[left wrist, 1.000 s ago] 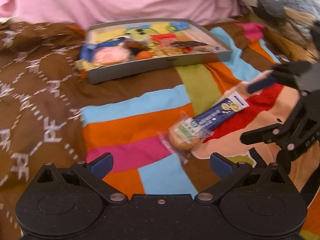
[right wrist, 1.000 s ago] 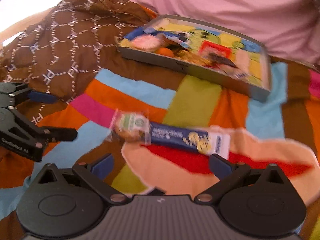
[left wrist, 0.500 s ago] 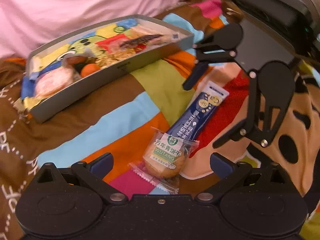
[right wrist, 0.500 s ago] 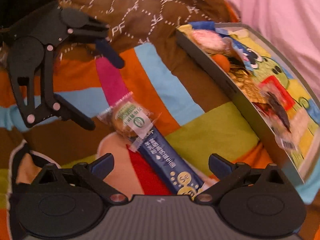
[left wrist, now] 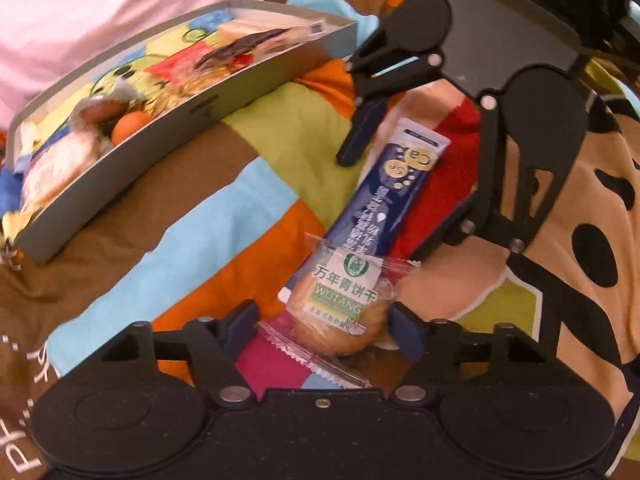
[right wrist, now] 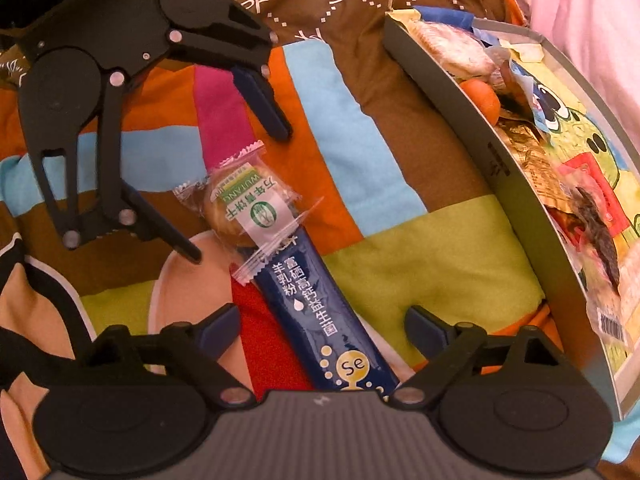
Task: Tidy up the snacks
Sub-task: 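Grasp the WUTANG biscuit with the left tool while the right tool grasps the navy stick, then lift the biscuit and navy stick off the bedspread with both tools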
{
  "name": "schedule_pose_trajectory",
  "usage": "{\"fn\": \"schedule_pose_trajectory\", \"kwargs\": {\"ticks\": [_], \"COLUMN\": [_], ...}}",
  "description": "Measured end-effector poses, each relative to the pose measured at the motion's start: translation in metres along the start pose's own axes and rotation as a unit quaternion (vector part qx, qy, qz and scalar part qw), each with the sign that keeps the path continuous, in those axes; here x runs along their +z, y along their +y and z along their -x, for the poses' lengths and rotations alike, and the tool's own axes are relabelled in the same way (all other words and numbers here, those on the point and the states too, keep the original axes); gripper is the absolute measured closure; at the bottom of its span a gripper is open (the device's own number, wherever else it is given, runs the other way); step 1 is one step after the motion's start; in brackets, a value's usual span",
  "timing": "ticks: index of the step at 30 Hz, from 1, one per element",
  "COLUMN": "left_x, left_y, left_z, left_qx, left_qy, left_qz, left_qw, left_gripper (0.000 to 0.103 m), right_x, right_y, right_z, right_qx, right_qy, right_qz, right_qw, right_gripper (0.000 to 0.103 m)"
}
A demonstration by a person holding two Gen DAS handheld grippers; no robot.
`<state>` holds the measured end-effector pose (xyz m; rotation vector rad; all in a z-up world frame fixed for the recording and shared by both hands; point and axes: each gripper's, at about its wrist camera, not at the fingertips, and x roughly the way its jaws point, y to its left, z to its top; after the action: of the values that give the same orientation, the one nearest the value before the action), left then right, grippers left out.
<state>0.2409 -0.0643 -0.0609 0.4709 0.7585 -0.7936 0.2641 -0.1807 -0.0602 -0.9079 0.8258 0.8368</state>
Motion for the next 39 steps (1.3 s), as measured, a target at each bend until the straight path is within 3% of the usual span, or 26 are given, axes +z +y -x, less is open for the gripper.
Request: {"fn": "schedule_pose_trajectory", "kwargs": {"ticks": [6,11,18,24,28,34,39], "left_x": [0.003,0.002,-0.005,-0.023,-0.036,-0.052,-0.061], "left_y": [0.005,0.010,0.018,0.019,0.013,0.008,0.003], "left_z": [0.001,0.003,0.010,0.025,0.040,0.059,0.072], "left_qx": [-0.013,-0.018,-0.012,-0.002,0.006,0.018,0.025], "left_qy": [0.003,0.000,-0.002,0.006,0.010,0.015,0.013], "left_qz": [0.028,0.067,0.140,0.210,0.213,0.252,0.268], "left_qw": [0.9995,0.9976,0.9901,0.9776,0.9769,0.9674,0.9631], "left_gripper": [0.039,0.042,0.045,0.048,0.048,0.048,0.049], "right_x": [0.000,0.001,0.000,-0.003,-0.007,-0.007,-0.008], "right_y": [0.001,0.004,0.009,0.015,0.024,0.048,0.063], "right_z": [0.002,0.004,0.006,0.012,0.017,0.027,0.038], "right_qx": [-0.003,-0.007,-0.016,-0.028,-0.033,-0.015,-0.016], "right_qy": [0.002,0.009,0.016,0.033,0.046,0.057,0.064], "right_qz": [-0.002,0.000,-0.007,-0.048,-0.100,-0.139,-0.211], "right_qw": [1.000,1.000,1.000,0.998,0.993,0.989,0.975], "right_gripper": [0.027,0.046,0.051,0.054,0.054,0.054,0.059]}}
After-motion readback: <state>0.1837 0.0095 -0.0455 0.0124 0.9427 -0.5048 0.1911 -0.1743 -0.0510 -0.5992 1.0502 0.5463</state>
